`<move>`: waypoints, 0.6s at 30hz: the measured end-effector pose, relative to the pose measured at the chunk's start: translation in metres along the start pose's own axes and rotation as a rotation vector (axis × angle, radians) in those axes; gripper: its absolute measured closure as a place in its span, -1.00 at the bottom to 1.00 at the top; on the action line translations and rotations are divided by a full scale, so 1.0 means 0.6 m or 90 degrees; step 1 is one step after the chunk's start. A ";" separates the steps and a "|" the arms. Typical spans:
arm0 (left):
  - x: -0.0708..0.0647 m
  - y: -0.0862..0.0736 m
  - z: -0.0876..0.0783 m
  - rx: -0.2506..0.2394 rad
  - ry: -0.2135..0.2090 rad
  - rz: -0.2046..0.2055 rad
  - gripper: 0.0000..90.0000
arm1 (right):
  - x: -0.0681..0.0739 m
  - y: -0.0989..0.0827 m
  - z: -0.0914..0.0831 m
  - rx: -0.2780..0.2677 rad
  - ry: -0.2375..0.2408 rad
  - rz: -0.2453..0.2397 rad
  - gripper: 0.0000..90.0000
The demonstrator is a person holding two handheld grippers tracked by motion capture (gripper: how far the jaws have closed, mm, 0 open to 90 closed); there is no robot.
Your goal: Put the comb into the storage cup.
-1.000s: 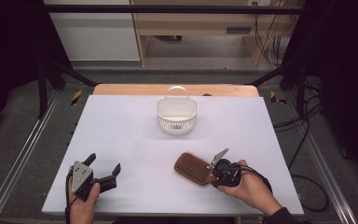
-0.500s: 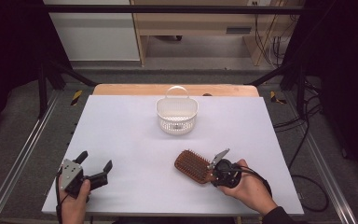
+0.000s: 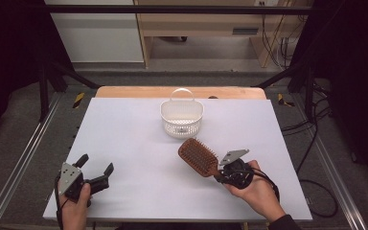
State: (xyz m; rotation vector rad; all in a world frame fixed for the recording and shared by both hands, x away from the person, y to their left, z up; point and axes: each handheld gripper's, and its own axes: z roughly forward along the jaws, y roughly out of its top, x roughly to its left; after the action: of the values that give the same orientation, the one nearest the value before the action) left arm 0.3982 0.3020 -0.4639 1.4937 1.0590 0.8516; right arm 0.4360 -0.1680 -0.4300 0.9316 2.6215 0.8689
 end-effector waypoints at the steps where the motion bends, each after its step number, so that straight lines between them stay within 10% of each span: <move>1: 0.001 0.000 0.000 0.000 0.000 -0.001 -0.94 | -0.001 0.000 -0.001 -0.008 -0.002 0.001 0.62; 11: -0.008 0.002 0.000 -0.003 -0.004 0.002 -0.94 | -0.016 -0.013 -0.009 -0.139 -0.005 0.039 0.62; 18: -0.042 0.026 0.004 -0.009 -0.067 0.002 -0.93 | -0.025 -0.033 -0.012 -0.223 -0.007 0.064 0.62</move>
State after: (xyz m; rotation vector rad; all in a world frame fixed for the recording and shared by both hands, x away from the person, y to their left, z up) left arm 0.3944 0.2772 -0.4484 1.5122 0.9716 0.7729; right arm 0.4349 -0.1935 -0.4361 0.9709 2.3204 1.2895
